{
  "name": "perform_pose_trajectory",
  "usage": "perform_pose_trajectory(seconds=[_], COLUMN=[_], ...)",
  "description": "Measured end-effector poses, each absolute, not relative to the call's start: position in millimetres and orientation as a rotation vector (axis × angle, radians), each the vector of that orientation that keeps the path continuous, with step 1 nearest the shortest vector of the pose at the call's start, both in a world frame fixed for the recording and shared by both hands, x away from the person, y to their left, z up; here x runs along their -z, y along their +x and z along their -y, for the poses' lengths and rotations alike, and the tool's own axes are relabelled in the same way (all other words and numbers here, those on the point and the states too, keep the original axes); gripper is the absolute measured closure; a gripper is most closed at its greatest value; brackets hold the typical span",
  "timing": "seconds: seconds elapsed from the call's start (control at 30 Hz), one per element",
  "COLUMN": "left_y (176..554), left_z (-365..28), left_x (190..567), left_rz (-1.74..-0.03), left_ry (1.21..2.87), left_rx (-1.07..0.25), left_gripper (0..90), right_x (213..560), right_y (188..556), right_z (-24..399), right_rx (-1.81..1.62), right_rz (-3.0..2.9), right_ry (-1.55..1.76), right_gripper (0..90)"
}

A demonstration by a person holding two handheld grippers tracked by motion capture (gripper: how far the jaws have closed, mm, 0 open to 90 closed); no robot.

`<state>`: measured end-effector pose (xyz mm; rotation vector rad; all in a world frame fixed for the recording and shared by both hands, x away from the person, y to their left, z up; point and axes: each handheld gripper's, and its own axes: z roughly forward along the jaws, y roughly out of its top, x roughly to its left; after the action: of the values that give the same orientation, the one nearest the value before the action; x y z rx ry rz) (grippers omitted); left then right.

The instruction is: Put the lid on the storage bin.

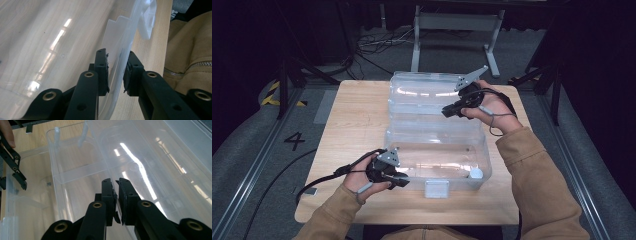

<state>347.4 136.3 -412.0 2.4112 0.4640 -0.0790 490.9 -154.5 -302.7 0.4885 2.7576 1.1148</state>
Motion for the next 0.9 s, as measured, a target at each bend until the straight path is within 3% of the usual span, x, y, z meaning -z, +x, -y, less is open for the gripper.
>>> perform_pose_trajectory(seconds=[0.9], left_y=[347], left_z=[-136], left_x=[412], left_rz=[-0.47], left_ry=[2.412], left_rx=[0.079], left_gripper=[75.9], right_x=[296], right_y=[472], right_z=[157], right_rx=[-1.125], right_rz=[-2.785], right_ry=[0.423], right_gripper=[84.5])
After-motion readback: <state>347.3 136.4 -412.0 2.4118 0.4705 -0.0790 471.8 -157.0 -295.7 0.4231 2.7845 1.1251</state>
